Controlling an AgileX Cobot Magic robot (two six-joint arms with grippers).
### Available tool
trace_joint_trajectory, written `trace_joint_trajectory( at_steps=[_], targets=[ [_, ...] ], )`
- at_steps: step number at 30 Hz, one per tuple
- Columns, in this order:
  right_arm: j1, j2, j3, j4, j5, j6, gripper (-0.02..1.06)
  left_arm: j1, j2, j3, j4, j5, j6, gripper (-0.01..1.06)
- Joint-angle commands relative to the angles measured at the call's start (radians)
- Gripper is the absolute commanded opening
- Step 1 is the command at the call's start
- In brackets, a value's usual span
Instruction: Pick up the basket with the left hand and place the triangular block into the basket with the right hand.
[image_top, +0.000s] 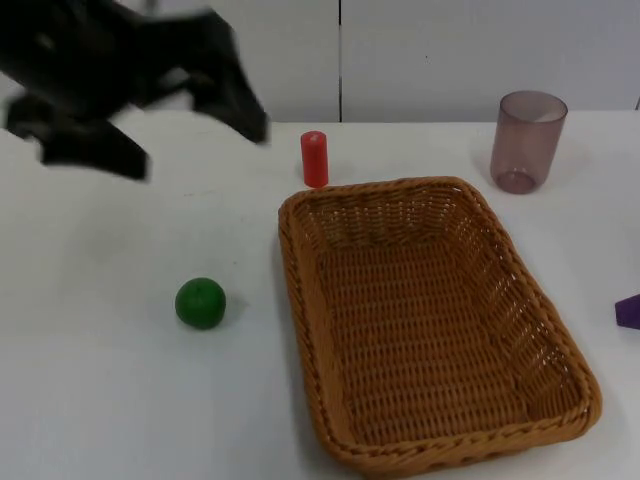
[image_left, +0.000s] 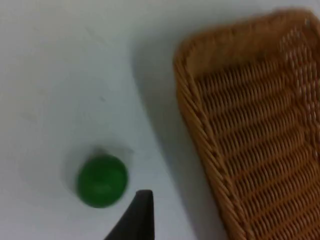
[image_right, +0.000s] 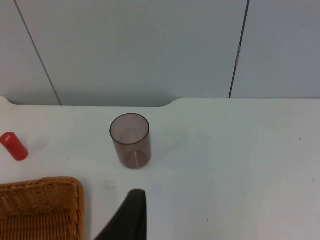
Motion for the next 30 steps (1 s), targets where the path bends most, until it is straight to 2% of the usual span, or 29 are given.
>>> trace_joint_trajectory(
  at_steps=[1, 6, 11, 15, 23, 30],
  targets=[
    [0.002, 0.001, -0.008, -0.005, 0.010, 0.003, 1.05, -0.058, 0.064, 0.004, -0.046, -0.039, 0.003, 1.02],
    [0.002, 0.001, -0.008, -0.005, 0.024, -0.010, 1.05, -0.165, 0.178, 0.004, -0.127, -0.145, -0.036, 1.02],
    [0.002, 0.001, -0.008, -0.005, 0.043, -0.031, 1.05, -0.185, 0.244, 0.004, -0.145, -0.215, -0.086, 1.02],
    [0.002, 0.001, -0.008, -0.005, 0.038, -0.036, 1.05, -0.185, 0.297, 0.004, -0.195, -0.243, -0.106, 1.02],
    [0.002, 0.001, -0.008, -0.005, 0.007, -0.042, 1.05, -0.216, 0.380, 0.004, -0.338, -0.243, -0.106, 1.02],
    [0.002, 0.001, -0.008, -0.005, 0.005, -0.053, 1.05, -0.258, 0.411, 0.004, -0.396, -0.320, -0.135, 1.02]
  ],
)
